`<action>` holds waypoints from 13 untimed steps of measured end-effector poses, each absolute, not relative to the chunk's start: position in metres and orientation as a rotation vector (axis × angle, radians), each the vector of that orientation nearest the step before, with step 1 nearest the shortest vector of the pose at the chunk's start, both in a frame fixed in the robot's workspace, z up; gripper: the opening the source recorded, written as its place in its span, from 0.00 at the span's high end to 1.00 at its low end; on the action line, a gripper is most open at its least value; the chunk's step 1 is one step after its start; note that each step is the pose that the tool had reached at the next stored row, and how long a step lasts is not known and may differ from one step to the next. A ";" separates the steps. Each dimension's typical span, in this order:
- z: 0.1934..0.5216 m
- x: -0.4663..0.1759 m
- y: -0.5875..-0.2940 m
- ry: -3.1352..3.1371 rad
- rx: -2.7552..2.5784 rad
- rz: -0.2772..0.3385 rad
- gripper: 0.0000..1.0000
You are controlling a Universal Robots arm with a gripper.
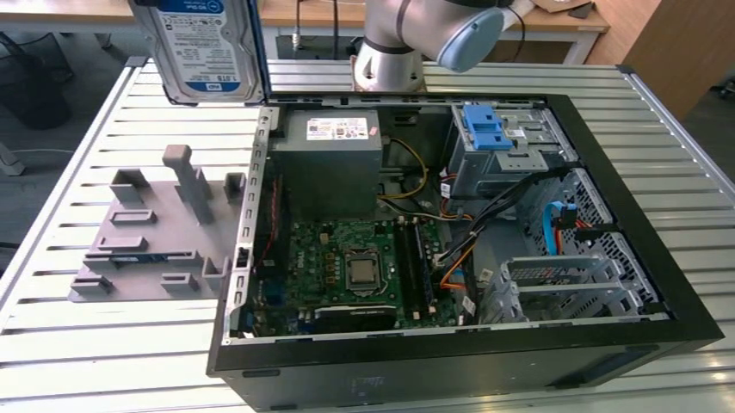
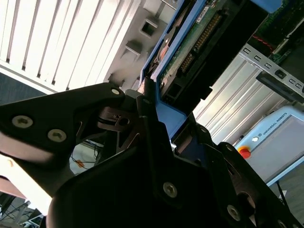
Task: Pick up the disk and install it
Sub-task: 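Pick up the disk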
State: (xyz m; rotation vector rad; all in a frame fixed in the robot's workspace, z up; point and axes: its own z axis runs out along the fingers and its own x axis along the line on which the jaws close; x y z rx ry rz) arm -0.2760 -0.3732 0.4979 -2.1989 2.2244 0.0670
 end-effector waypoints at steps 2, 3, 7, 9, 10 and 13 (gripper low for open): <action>0.498 -0.272 -0.374 2.225 -2.199 0.067 0.64; 0.498 -0.271 -0.375 2.225 -2.199 0.068 0.64; 0.498 -0.267 -0.376 2.225 -2.199 0.068 0.64; 0.498 -0.266 -0.377 2.225 -2.199 0.068 0.64; 0.498 -0.265 -0.378 2.225 -2.199 0.068 0.64; 0.498 -0.263 -0.382 2.225 -2.199 0.068 0.64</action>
